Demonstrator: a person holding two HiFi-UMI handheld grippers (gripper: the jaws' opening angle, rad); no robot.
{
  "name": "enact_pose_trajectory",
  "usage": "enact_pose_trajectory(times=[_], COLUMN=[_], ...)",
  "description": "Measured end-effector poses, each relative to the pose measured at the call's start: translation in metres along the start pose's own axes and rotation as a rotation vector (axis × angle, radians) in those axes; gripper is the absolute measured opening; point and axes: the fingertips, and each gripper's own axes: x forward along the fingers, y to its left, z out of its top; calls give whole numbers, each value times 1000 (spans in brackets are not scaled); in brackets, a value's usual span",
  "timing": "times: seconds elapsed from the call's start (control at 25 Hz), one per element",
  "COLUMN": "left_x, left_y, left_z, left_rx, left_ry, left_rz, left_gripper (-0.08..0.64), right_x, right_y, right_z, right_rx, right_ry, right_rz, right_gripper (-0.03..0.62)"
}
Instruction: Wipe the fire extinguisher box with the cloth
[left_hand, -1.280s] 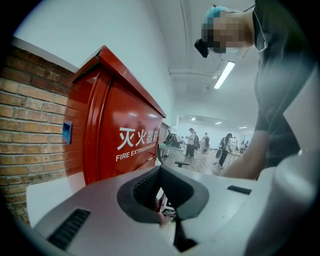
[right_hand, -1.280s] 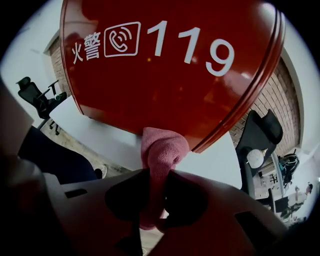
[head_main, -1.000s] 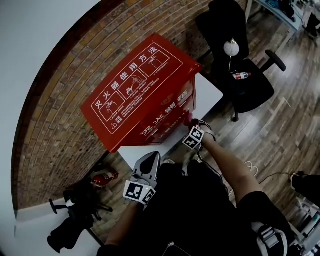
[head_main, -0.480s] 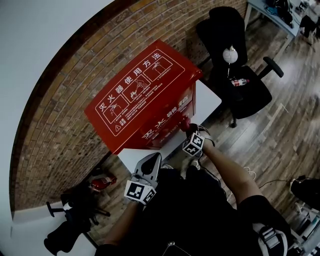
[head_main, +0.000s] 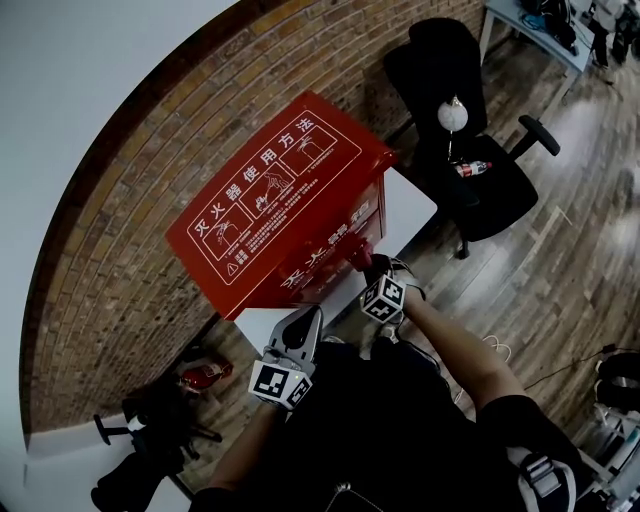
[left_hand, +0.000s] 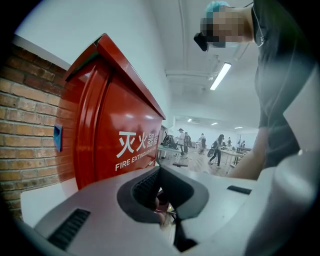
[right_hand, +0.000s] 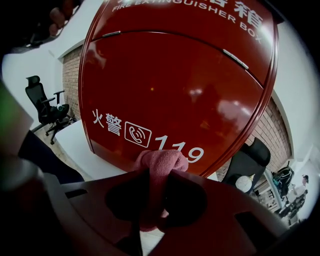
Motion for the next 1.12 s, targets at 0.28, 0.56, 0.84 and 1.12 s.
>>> enact_pose_trajectory(times=[0.28,0.56,0.84,1.12], left_x=[6,7,4,1], left_y=[2,0,-4,-8], left_z=[5,4,3,2], left_rx=[7,15,6,11], left_ry=[-14,-21,-24,-23], left_rz=[-10,-30,-32,-31], left_gripper=[20,20,20,20], right_x=[-15,-32,-49,-65], right_y=[-1,-6,-11,-16], right_z=[17,33,49,64], right_rx=[49,107,149,200], right_ry=[-45,-77,-104,-118], right_rz=[23,37,42,54], right_gripper=[83,83,83,83])
